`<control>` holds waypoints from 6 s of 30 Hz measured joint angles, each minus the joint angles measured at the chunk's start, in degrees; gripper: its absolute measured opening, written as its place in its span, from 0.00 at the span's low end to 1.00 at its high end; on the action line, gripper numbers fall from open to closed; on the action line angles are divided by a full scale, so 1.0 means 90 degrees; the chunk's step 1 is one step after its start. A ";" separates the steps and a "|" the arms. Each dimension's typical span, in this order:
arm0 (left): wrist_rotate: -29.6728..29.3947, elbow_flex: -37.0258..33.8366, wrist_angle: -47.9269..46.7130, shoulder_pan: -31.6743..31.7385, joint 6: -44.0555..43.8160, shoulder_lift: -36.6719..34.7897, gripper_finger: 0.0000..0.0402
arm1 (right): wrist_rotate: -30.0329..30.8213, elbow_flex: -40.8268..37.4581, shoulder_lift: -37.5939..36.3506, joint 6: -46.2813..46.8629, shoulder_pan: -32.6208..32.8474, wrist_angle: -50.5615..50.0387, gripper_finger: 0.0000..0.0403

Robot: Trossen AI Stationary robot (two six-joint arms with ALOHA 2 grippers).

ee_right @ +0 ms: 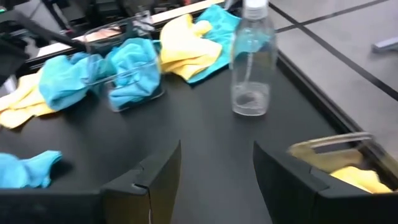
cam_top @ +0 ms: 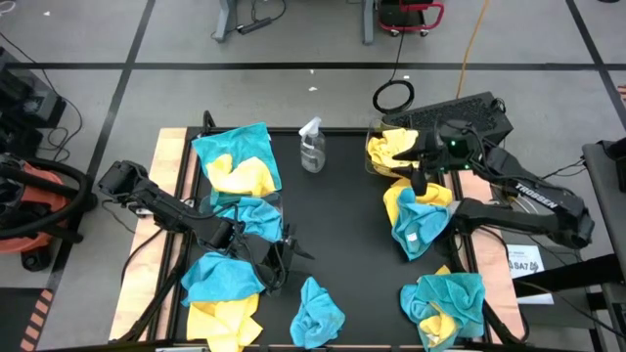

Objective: Sort microfiber towel by color & place in baskets
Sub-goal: Put the blue towel into the bottom transparent bin

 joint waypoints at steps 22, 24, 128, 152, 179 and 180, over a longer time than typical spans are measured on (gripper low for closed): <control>-0.0419 -0.0002 -0.0010 0.0007 0.0187 -0.0002 0.47 | 0.0012 0.0000 0.0000 0.0355 0.1959 0.0159 0.48; -0.0080 -0.0002 -0.0049 0.0007 0.0211 -0.0002 0.47 | 0.0012 0.0000 0.0000 0.0355 0.2116 0.0144 0.48; -0.0518 0.2052 -0.3823 -0.0536 -0.0221 0.1398 0.05 | 0.0393 -0.0002 0.0928 0.1293 0.5162 0.0884 0.48; -0.3148 0.2064 -0.6858 -0.0670 -0.0899 -0.1128 0.04 | 0.0393 -0.0002 0.0928 0.1300 0.5162 0.0891 0.48; -0.2544 0.0961 -0.9172 -0.0022 -0.1872 -0.1234 0.04 | 0.0393 -0.0002 0.0925 0.1300 0.5162 0.0901 0.48; -0.2458 0.0858 -0.8981 0.0030 -0.1782 -0.1236 0.04 | 0.0392 -0.0002 0.0925 0.1300 0.5162 0.0901 0.48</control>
